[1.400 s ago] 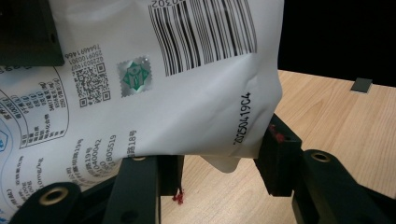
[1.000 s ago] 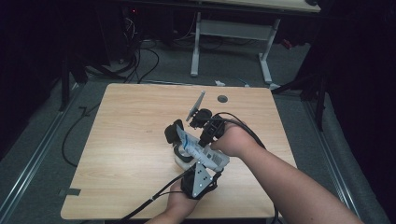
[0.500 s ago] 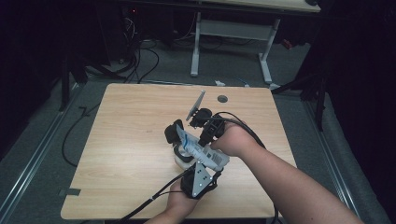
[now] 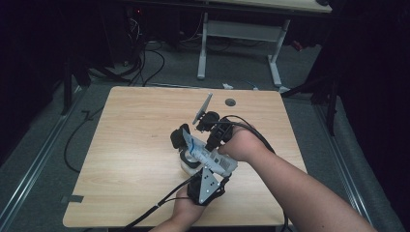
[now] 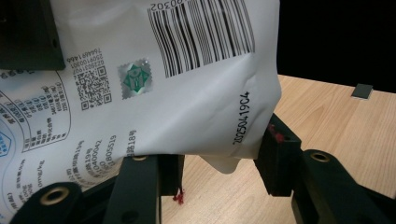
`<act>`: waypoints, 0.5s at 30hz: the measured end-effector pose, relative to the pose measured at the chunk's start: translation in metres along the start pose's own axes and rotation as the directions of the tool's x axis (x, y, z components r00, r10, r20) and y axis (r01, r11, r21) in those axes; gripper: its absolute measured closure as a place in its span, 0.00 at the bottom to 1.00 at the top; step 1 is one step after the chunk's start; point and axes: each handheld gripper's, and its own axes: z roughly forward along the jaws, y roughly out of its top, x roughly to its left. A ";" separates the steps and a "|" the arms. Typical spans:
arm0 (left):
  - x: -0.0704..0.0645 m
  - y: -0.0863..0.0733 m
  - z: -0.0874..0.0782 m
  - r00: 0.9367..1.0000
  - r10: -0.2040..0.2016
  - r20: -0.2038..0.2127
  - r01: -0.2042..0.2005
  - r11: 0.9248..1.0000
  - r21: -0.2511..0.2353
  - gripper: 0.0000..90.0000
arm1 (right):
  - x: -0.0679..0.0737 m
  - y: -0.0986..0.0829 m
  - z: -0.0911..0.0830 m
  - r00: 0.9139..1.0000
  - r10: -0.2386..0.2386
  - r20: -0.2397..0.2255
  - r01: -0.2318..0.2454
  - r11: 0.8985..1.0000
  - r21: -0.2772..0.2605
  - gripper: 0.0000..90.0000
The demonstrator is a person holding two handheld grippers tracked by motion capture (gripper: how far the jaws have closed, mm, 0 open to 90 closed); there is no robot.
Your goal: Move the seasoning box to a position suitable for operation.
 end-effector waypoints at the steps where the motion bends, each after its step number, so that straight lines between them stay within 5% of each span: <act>1: 0.000 0.000 0.000 1.000 -0.001 0.000 0.001 1.000 -0.002 0.64 | 0.000 0.000 0.000 1.000 -0.003 0.001 0.003 1.000 -0.001 0.99; 15: 0.002 0.002 0.000 1.000 0.012 -0.009 -0.012 1.000 -0.012 0.64 | 0.000 0.002 -0.001 1.000 -0.005 0.001 0.005 1.000 -0.004 0.99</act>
